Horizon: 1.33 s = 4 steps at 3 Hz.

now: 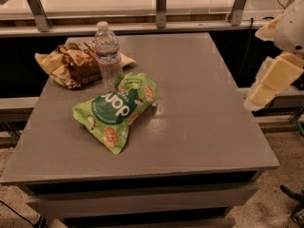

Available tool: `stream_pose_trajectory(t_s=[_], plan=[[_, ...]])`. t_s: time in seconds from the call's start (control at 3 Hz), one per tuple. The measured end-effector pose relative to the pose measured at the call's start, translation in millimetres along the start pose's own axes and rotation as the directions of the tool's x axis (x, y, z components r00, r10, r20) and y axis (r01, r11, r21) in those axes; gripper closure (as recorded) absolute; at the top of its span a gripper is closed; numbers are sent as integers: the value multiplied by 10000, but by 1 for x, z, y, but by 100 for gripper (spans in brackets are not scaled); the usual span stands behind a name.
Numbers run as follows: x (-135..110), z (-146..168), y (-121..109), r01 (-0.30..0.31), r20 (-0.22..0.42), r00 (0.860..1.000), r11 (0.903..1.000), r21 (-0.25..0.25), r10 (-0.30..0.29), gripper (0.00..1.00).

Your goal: Pick water bottle

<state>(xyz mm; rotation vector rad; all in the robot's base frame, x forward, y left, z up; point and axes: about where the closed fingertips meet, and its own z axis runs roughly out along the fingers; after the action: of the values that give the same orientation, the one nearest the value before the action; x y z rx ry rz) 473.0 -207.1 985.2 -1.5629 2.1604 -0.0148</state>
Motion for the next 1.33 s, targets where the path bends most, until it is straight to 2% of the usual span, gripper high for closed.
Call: stream_pose_trajectory(t_s=[0.33,0.67,1.0,1.33], plan=[[-29,16,-24,-227,961,9953,9958,883,141,0],[-37,12,-37,-246,1244,9922,9900,1393,72,0],[-37,12,-37,-242,1245,9922,9900,1393,67,0],[-47,13,-39,-238,2053,9787,9927,1185,-10,0]])
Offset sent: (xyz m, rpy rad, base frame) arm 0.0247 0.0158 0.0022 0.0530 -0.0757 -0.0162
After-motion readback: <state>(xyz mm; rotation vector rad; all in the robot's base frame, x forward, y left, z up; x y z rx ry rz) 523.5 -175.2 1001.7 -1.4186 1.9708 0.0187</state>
